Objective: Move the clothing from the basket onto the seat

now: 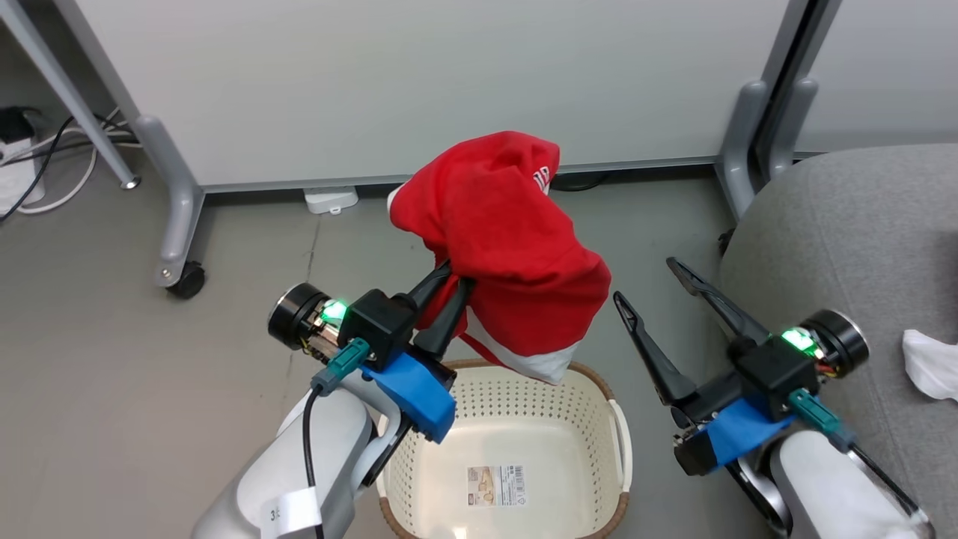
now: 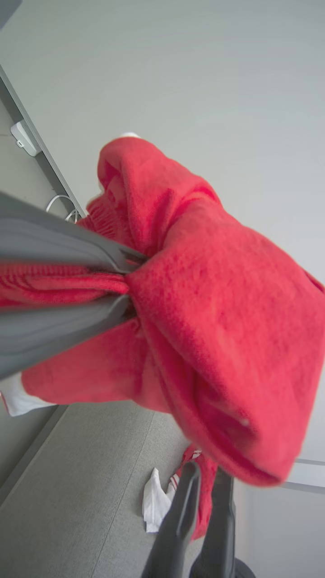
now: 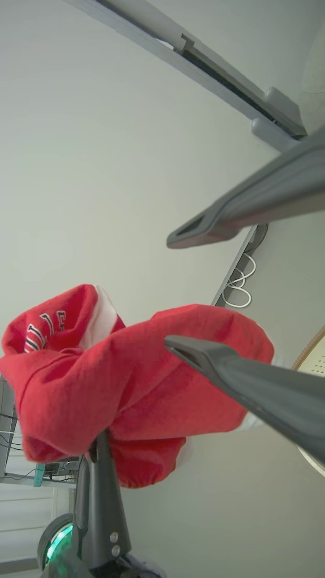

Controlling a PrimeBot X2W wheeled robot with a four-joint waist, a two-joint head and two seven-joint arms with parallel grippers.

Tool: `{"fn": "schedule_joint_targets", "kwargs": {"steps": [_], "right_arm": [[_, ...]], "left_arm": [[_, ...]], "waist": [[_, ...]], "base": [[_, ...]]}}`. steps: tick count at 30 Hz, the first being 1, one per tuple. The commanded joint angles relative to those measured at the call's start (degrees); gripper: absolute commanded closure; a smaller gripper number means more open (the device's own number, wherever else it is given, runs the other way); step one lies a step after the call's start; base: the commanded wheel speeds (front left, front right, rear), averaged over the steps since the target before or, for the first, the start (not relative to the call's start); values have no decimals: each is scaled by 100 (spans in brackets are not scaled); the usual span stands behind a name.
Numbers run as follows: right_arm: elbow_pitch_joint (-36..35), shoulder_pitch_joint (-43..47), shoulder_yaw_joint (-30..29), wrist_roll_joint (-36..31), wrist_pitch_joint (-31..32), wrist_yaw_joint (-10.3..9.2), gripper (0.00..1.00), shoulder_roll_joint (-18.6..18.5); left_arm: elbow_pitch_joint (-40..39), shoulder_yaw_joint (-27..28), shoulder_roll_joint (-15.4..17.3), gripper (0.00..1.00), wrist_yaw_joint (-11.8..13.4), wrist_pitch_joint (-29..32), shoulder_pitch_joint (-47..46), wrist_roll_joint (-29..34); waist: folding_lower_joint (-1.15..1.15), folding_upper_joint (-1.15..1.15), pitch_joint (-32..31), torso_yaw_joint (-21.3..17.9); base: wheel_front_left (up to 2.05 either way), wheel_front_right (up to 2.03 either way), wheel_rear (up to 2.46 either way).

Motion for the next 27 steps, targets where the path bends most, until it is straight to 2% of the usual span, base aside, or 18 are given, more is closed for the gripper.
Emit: {"fn": "schedule_joint_targets", "kwargs": {"steps": [1,6,13,14,15,16,27], "right_arm": [[81,-157,85,34,-4,1,0,-60],[606,-739,625,76,-4,0,0,-286],[1184,-1309,1381,253,-4,1,0,-389],[1235,-1356,1454,315,-4,0,47,-363],[1251,-1397,1498,357,-4,1,80,-340],[1269,-1416,1542,424,-4,1,100,-317],[1232,-1403,1680,565,-4,1,100,-257]], "left_arm": [[-22,-9,-29,100,-21,-29,-114,28],[-49,-123,-161,100,-42,-29,-237,113],[-50,-299,-304,100,-64,-29,-332,187],[-51,-310,-316,100,-60,-29,-336,187],[-51,-322,-330,100,-54,-29,-335,183],[-50,-333,-342,100,-55,-29,-336,184],[-26,-424,-309,100,-61,-29,-358,128]], "waist": [[0,0,67,76],[0,0,201,249],[0,0,318,408],[0,0,326,423],[0,0,330,435],[0,0,332,446],[0,0,312,428]], "base": [[0,0,0],[0,0,0],[0,0,0],[0,0,0],[0,0,0],[0,0,0],[0,0,0]]}}
